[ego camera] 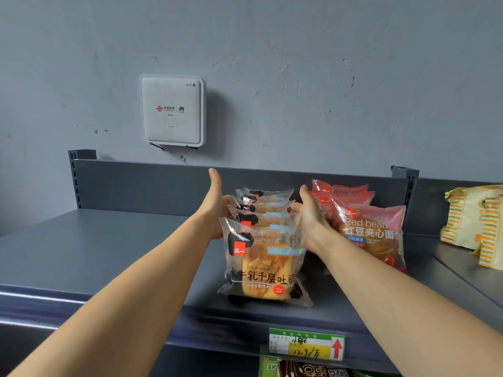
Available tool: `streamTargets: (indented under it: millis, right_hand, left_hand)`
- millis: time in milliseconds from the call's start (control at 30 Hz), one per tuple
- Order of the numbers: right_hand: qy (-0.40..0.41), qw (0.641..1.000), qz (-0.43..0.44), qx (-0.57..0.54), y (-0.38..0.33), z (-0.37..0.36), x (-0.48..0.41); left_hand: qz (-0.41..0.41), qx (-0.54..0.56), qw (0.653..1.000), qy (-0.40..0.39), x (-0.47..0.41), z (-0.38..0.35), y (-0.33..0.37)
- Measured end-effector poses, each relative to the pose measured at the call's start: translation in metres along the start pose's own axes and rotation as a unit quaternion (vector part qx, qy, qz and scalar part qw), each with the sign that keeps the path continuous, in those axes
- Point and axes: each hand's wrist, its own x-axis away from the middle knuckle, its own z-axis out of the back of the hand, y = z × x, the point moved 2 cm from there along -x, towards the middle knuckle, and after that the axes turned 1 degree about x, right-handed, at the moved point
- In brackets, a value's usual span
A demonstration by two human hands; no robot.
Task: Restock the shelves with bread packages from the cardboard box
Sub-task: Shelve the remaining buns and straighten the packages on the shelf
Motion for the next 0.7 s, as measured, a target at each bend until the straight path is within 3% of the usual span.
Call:
streamTargets:
  millis: [233,533,700]
  right_hand:
    - [-0.021,0.999,-0.022,0.015,-0.002,0.005,-0.007]
    - [-0.062,0.996,-0.031,-0.052,0.003,-0.004,-0.017]
    - [-0.063,0.995,-0.050,-0.064,0.003,-0.007,-0.009]
  left_hand:
    - [-0.009,-0.017,1.000,0.007,-0.009,-0.009,-0.004]
    - [0.036,0.070,0.995,-0.064,-0.030,-0.009,-0.012]
    - [0.050,0.051,0.995,-0.070,-0.031,-0.010,-0.015]
